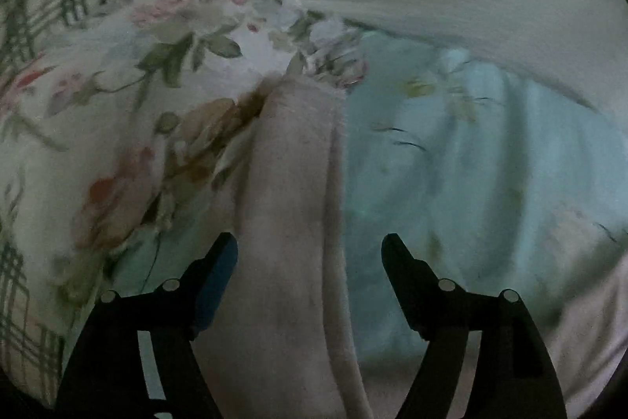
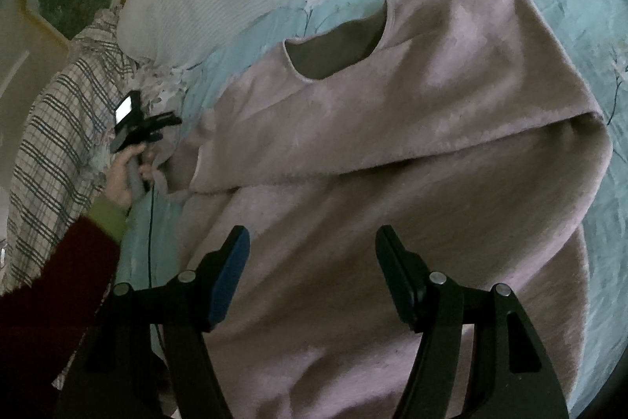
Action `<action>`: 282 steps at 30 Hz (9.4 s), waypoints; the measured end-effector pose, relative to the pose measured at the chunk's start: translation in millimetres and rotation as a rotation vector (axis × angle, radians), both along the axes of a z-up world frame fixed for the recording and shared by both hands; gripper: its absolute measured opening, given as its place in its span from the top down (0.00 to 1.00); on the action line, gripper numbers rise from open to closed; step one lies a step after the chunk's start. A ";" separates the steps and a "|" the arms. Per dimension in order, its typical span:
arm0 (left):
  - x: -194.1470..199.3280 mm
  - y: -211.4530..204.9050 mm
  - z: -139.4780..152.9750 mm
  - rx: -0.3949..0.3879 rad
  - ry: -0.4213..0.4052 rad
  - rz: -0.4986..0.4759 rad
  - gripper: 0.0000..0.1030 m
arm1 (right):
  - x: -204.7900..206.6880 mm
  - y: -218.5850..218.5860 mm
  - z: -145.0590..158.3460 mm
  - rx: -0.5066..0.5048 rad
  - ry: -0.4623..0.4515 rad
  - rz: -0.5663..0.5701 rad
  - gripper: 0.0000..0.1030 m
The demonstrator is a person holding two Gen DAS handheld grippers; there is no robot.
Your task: Fold small clothes
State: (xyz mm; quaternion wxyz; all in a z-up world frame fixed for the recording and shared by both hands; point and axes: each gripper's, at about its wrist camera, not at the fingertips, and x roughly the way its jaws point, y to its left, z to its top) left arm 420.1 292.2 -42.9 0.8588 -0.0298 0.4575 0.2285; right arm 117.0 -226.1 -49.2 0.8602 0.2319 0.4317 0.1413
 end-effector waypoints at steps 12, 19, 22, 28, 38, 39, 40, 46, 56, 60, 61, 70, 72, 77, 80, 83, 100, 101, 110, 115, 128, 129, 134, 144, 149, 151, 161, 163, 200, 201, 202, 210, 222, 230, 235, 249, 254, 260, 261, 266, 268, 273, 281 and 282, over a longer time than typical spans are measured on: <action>-30.9 -2.5 17.2 -0.137 -0.194 -0.140 0.95 | -6.9 0.6 1.3 0.032 -0.020 0.001 0.34; -95.2 -78.9 66.4 -0.298 -0.344 -0.306 0.95 | -21.0 -5.9 7.0 0.056 -0.047 -0.013 0.34; -109.8 -128.1 81.3 -0.355 -0.376 -0.414 0.95 | -27.0 -13.6 9.1 0.071 -0.058 -0.037 0.34; -139.5 -267.6 85.0 -0.420 -0.350 -0.676 0.95 | -39.0 -39.5 13.6 0.078 -0.083 -0.100 0.34; -124.2 -410.1 5.4 -0.337 -0.140 -0.847 0.92 | -51.7 -77.4 4.5 0.093 -0.076 -0.197 0.34; -122.3 -412.5 -0.8 -0.339 -0.127 -0.848 0.92 | -51.7 -79.3 4.5 0.092 -0.078 -0.202 0.34; -120.1 -414.8 -7.0 -0.340 -0.111 -0.847 0.89 | -51.4 -80.3 5.5 0.092 -0.081 -0.205 0.34; -129.7 -408.6 -17.3 -0.330 -0.080 -0.813 0.38 | -35.8 -81.3 12.5 0.082 -0.103 -0.206 0.34; -211.6 -293.3 -1.8 -0.362 -0.141 -0.551 0.27 | 29.1 -86.0 12.3 0.073 -0.088 -0.178 0.34; -236.9 -226.9 -10.7 -0.387 -0.170 -0.324 0.27 | 58.5 -88.9 7.5 0.064 -0.064 -0.178 0.34; -240.1 -211.9 -13.8 -0.398 -0.177 -0.267 0.27 | 70.0 -88.4 3.3 0.067 -0.045 -0.175 0.34; -223.0 -168.1 -37.0 -0.394 -0.162 -0.125 0.35 | 107.5 -70.0 -17.4 0.070 -0.017 -0.147 0.65; -217.8 -167.8 -38.6 -0.396 -0.165 -0.121 0.35 | 109.0 -66.9 -17.7 0.094 -0.023 -0.128 0.84; -212.7 -168.8 -36.8 -0.373 -0.159 -0.136 0.38 | 100.2 -71.4 -2.4 0.099 -0.071 -0.146 0.86; -206.1 -166.2 -35.2 -0.370 -0.158 -0.142 0.43 | 90.2 -81.8 23.8 0.118 -0.136 -0.162 0.87; -201.5 -165.3 -31.7 -0.355 -0.156 -0.154 0.49 | 74.1 -96.9 61.5 0.124 -0.246 -0.179 0.87; -200.4 -162.6 -33.9 -0.292 -0.127 -0.134 0.60 | 50.1 -156.7 1.7 -0.006 -0.125 -0.366 0.87; -200.7 -162.3 -35.3 -0.297 -0.126 -0.133 0.60 | 48.0 -160.1 -0.2 -0.021 -0.102 -0.384 0.87; -200.1 -165.2 -37.3 -0.283 -0.120 -0.122 0.60 | 42.0 -138.0 28.4 -0.056 -0.189 -0.338 0.86; -199.9 -161.9 -37.6 -0.296 -0.121 -0.118 0.59 | 72.9 -129.6 -5.5 -0.131 -0.028 -0.316 0.86; -213.9 -168.4 -30.5 -0.292 -0.077 -0.197 0.59 | -14.0 -151.0 21.5 -0.047 -0.093 -0.304 0.60; -220.9 -170.4 -29.3 -0.300 -0.073 -0.221 0.58 | -23.0 -150.1 21.7 -0.050 -0.091 -0.294 0.56; -266.6 -177.1 -24.5 -0.339 -0.068 -0.324 0.52 | -74.6 -140.0 13.0 -0.028 -0.070 -0.204 0.56; -383.2 -171.6 -26.3 -0.504 -0.073 -0.454 0.40 | -180.0 -129.5 -27.6 0.022 0.009 -0.068 0.54; -437.5 -163.3 -38.0 -0.522 -0.043 -0.461 0.37 | -223.1 -120.6 -41.5 0.095 -0.011 0.023 0.54; -457.1 -159.3 -43.4 -0.544 -0.042 -0.467 0.35 | -233.3 -115.9 -45.0 0.111 -0.017 0.078 0.54; -483.5 -168.6 -75.6 -0.615 0.041 -0.492 0.34 | -226.0 -103.5 -60.6 0.130 0.015 0.183 0.54; -480.3 -172.3 -76.6 -0.624 0.043 -0.511 0.35 | -225.5 -105.4 -63.5 0.150 0.020 0.201 0.53; -507.6 -165.7 19.4 -0.776 -0.286 -0.716 0.97 | -275.4 -122.8 -14.3 0.483 -0.303 0.092 0.93; -505.1 -163.5 25.2 -0.775 -0.305 -0.711 0.97 | -270.5 -124.4 -6.6 0.480 -0.319 0.090 0.93; -500.5 -162.5 31.0 -0.774 -0.325 -0.705 0.97 | -262.6 -126.9 2.8 0.477 -0.337 0.086 0.93; -435.7 -153.7 79.8 -0.735 -0.476 -0.662 0.97 | -182.4 -143.0 57.2 0.419 -0.446 0.033 0.93; -241.5 -174.3 104.8 -0.580 -0.495 -0.508 0.97 | 4.7 -169.4 70.9 0.216 -0.305 -0.167 0.93; -132.0 -175.2 57.5 -0.558 -0.378 -0.426 0.96 | 83.1 -179.2 33.1 0.158 -0.167 -0.211 0.93; -94.1 -169.5 14.6 -0.532 -0.291 -0.344 0.96 | 116.2 -176.1 -3.8 0.093 -0.048 -0.226 0.90; -147.8 -192.7 3.4 -0.558 -0.257 -0.378 0.77 | 50.1 -132.3 32.1 -0.029 -0.190 -0.059 0.43; -146.3 -254.4 -14.9 -0.546 -0.117 -0.502 0.77 | 72.4 -63.7 0.2 -0.348 -0.063 0.155 0.45; -93.3 -274.6 -30.5 -0.450 -0.026 -0.525 0.76 | 129.3 -84.8 6.7 -0.422 -0.026 0.039 0.45; -81.1 -271.0 -27.7 -0.438 -0.032 -0.514 0.76 | 138.0 -93.8 9.0 -0.404 -0.023 0.003 0.45; -28.5 -239.9 -14.3 -0.367 -0.082 -0.399 0.77 | 154.2 -144.6 21.7 -0.252 -0.062 -0.245 0.45; -25.0 -224.3 -11.4 -0.384 -0.107 -0.346 0.77 | 142.7 -146.7 24.2 -0.197 -0.076 -0.268 0.45; -68.1 -210.7 -9.3 -0.474 -0.166 -0.340 0.71 | 92.1 -123.5 21.2 -0.149 -0.106 -0.216 0.41; -206.1 -222.5 -5.0 -0.602 -0.257 -0.392 0.54 | 18.3 -78.7 6.5 -0.074 -0.105 -0.145 0.34; -227.5 -223.3 -4.6 -0.620 -0.273 -0.377 0.47 | 15.5 -75.3 4.5 -0.067 -0.104 -0.145 0.32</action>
